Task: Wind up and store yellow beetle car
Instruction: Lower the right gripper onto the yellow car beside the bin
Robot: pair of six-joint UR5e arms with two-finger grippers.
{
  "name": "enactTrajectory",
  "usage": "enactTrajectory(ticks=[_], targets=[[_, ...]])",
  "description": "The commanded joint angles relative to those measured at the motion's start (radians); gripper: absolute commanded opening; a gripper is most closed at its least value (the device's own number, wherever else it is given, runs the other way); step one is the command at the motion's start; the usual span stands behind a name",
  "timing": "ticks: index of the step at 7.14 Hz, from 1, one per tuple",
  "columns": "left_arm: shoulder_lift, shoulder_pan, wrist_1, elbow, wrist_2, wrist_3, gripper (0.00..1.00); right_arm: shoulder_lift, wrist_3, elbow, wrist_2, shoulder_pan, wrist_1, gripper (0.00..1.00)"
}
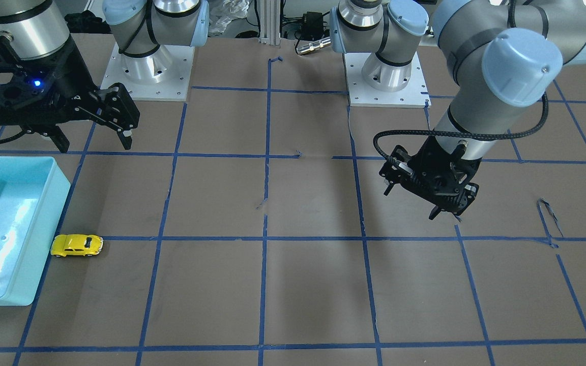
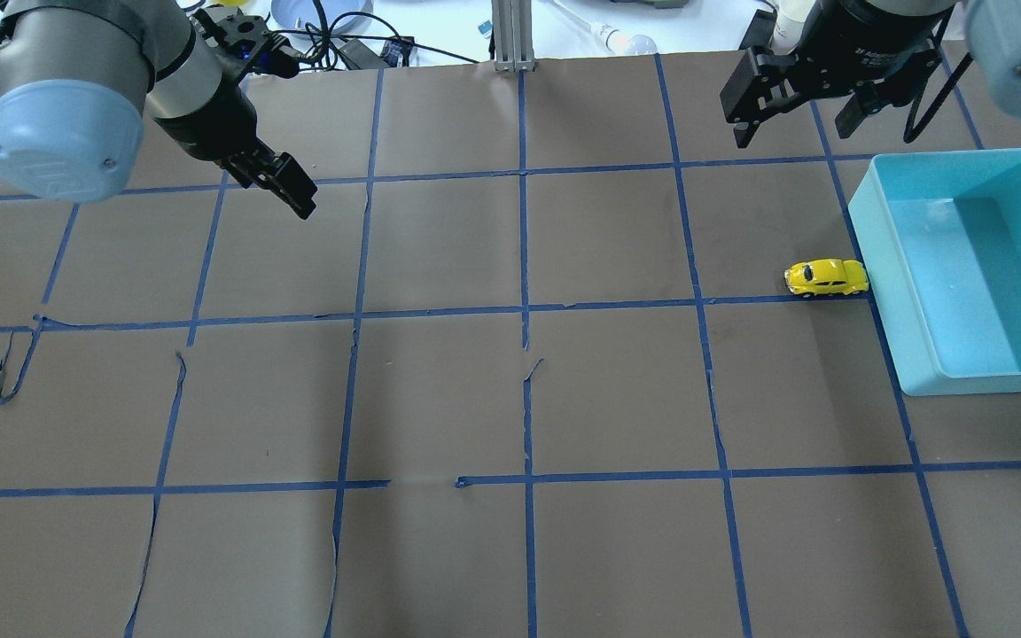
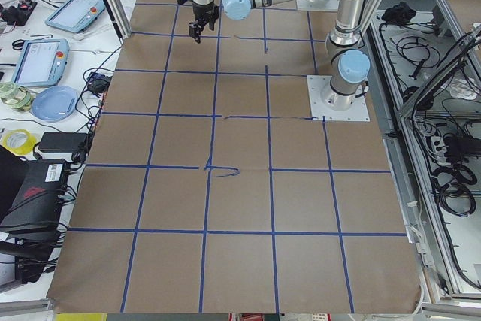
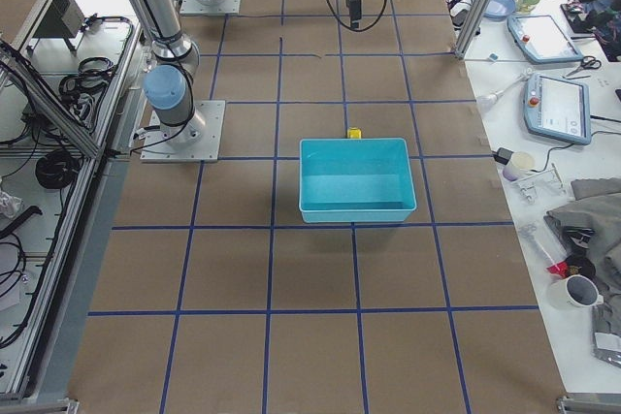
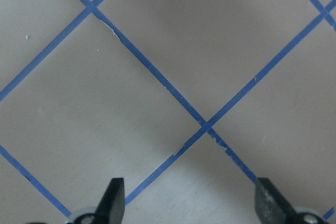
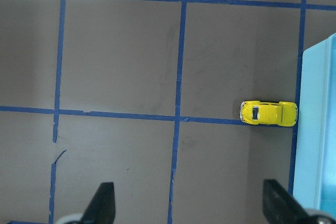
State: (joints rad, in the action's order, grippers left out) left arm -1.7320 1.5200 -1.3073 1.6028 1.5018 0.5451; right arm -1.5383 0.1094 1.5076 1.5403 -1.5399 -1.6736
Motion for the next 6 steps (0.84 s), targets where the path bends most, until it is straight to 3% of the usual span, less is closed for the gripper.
enactTrajectory(ticks=[1, 3, 5, 6], targets=[[0.058, 0.043, -0.030, -0.001, 0.006, -0.263, 1.00, 0.009, 0.175, -0.003, -0.003, 0.007, 0.002, 1.00], [0.103, 0.043, -0.069, -0.001, 0.032, -0.361, 1.00, 0.021, 0.469, 0.002, -0.002, 0.021, -0.002, 1.00], [0.149, 0.043, -0.119, -0.003, 0.060, -0.393, 1.00, 0.070, 0.619, 0.015, 0.003, 0.062, 0.002, 1.00], [0.157, 0.043, -0.119, -0.001, 0.060, -0.468, 1.00, 0.093, 0.757, 0.073, 0.007, 0.095, -0.011, 1.00]])
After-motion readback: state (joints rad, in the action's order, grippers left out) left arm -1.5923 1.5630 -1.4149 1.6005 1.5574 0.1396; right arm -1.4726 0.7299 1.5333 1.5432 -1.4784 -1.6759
